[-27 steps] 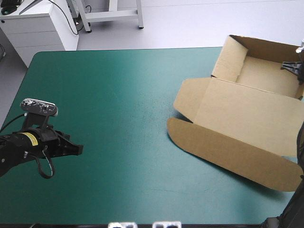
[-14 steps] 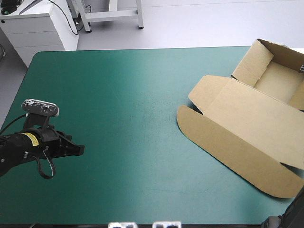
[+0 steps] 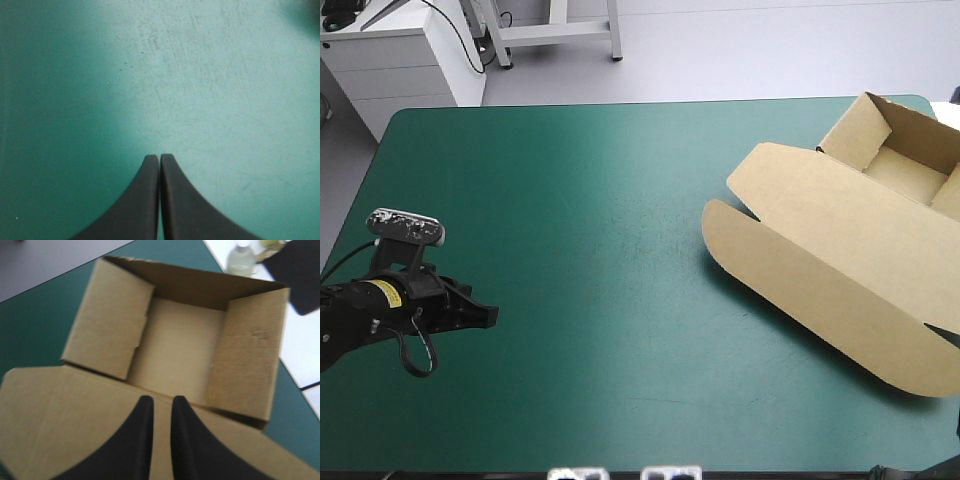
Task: Fold the box
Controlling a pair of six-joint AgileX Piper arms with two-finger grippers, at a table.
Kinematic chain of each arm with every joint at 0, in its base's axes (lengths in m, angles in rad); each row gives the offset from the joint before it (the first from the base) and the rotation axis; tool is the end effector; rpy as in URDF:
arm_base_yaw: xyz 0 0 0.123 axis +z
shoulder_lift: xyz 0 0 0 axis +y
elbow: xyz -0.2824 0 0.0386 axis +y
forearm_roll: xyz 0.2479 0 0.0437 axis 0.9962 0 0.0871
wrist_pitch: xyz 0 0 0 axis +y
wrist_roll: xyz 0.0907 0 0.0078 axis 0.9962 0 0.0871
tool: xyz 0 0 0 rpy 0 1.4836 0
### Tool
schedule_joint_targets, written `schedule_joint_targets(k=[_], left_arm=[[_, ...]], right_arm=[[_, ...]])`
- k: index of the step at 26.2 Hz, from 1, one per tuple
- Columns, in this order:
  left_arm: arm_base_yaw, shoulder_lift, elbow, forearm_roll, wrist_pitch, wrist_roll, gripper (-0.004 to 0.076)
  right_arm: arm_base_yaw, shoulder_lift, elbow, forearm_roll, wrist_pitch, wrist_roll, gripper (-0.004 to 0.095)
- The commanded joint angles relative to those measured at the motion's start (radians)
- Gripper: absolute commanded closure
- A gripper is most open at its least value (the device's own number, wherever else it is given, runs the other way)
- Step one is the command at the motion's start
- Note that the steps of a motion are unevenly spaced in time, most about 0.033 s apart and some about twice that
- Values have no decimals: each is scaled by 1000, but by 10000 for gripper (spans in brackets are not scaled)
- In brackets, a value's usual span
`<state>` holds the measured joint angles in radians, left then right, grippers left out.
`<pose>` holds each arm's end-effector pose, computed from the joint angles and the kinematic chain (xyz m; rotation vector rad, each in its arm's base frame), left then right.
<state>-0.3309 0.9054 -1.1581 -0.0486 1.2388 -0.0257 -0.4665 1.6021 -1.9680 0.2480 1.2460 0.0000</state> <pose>0.1326 -0.0500 0.4020 0.3773 2.4518 -0.2165 0.3006 -0.1277 0.4710 0.5187 2.2702 0.0840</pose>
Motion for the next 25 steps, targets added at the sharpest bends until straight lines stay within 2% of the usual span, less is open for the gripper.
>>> schedule_joint_targets(k=[1, 8, 15, 18, 21, 24, 25], left_arm=[[-3, -7, -16, -2, -20, 8, 732], [-3, -77, 150, -17, -101, 46, 732], [-3, -305, 391, -17, -172, 65, 732], [-3, -431, 481, -17, -214, 112, 732], [-3, -497, 528, -15, -225, 114, 732], [-3, -557, 586, -38, -227, 186, 732], [-3, -577, 607, -60, -231, 192, 732]], right_arm=[[73, -172, 133, 25, 5, -56, 916], [181, -440, 476, -7, -2, -122, 918], [201, -744, 801, 21, -64, -263, 922], [201, -872, 952, 78, -112, -291, 922], [201, -928, 1058, 175, -124, -363, 922], [201, -964, 1202, 291, -162, -464, 922], [201, -981, 1255, 295, -178, -485, 922]])
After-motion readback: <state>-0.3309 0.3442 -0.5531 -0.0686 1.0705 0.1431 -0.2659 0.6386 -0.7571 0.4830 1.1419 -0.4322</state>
